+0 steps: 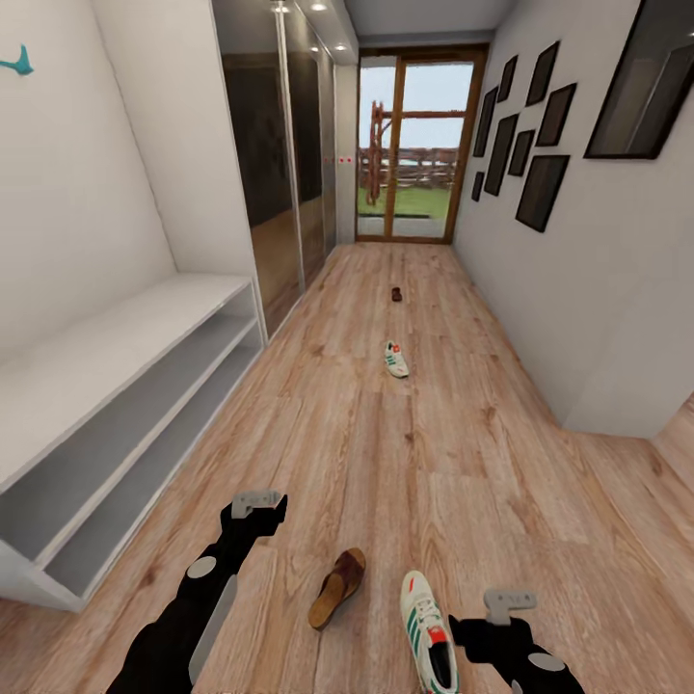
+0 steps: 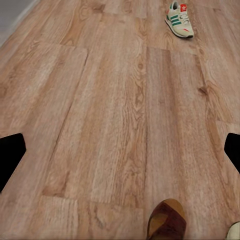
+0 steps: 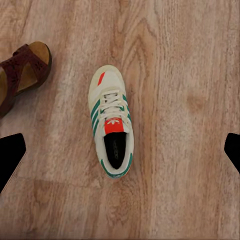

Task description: Pick up the two gym shoes and the two sandals from the corridor floor and place them onto the hallstand (shoe rack) in the corridor, making sure they are on the rack and not on the floor. Arrange them so the two gym shoes are next to each other and the two sandals are next to each other.

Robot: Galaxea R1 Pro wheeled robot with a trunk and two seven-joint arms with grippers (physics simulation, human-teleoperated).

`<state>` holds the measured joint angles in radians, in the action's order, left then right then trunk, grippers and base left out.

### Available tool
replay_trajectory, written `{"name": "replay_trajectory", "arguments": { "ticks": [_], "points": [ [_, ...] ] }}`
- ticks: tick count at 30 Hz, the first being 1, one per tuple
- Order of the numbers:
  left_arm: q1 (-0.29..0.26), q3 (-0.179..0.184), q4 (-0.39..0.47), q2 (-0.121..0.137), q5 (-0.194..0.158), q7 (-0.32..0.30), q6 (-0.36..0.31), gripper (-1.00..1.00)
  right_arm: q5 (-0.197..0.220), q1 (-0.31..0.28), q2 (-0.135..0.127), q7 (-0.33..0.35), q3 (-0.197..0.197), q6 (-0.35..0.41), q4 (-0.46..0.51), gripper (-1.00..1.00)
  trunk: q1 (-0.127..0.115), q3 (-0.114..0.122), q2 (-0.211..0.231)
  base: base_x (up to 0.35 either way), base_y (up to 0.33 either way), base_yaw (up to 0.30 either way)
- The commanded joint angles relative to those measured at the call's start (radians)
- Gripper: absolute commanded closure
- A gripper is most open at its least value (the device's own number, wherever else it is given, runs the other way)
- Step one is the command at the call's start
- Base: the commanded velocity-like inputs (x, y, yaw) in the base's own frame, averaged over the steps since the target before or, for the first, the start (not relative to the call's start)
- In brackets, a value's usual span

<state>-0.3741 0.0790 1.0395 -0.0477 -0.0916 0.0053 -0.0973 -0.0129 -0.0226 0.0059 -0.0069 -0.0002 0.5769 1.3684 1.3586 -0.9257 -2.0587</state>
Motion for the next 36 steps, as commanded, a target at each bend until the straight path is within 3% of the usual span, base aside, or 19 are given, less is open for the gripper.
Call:
{"name": "replay_trajectory", "arguments": {
  "ticks": [1, 6, 9, 12, 18, 31, 36],
  "points": [
    [0.0, 0.001, 0.002, 0.0, -0.01, 0.001, -0.006, -1.0, -0.001, 0.0, 0.0, 0.0, -0.001, -0.01, -0.011, -1.0, 0.0, -0.001, 0.0, -0.035, 0.067, 0.01],
    [0.0, 0.0, 0.002, 0.002, -0.01, 0.001, -0.006, -1.0, -0.002, 0.0, 0.0, -0.001, -0.002, -0.143, -0.14, -1.0, 0.0, -0.001, 0.0, -0.016, 0.031, 0.005],
    [0.0, -0.002, 0.002, 0.021, -0.01, 0.0, -0.007, -1.0, -0.002, 0.0, 0.0, 0.0, -0.003, -0.238, -0.225, -1.0, 0.0, -0.001, 0.0, -0.004, 0.008, 0.001],
    [0.0, -0.002, 0.002, 0.038, -0.01, 0.0, -0.007, -1.0, -0.002, 0.0, -0.002, 0.001, -0.004, -0.28, -0.251, -1.0, 0.0, -0.001, 0.0, -0.001, 0.002, 0.0],
    [0.0, -0.001, 0.002, 0.043, -0.01, 0.001, -0.007, -1.0, -0.001, 0.0, -0.002, 0.002, -0.005, -0.376, -0.258, -1.0, 0.0, -0.001, 0.0, 0.0, 0.0, 0.0],
    [0.0, -0.002, 0.033, 0.045, -0.008, 0.0, -0.012, -1.0, 0.0, 0.0, -0.002, 0.002, -0.004, -0.43, -0.266, -1.0, 0.0, -0.001, 0.0, 0.0, 0.0, 0.0],
    [0.0, -0.002, 0.083, 0.055, -0.008, 0.0, -0.082, -1.0, -0.001, -0.001, -0.001, 0.002, -0.005, -0.436, -0.282, -1.0, 0.0, -0.001, 0.0, 0.0, 0.0, 0.0]
  ]
}}
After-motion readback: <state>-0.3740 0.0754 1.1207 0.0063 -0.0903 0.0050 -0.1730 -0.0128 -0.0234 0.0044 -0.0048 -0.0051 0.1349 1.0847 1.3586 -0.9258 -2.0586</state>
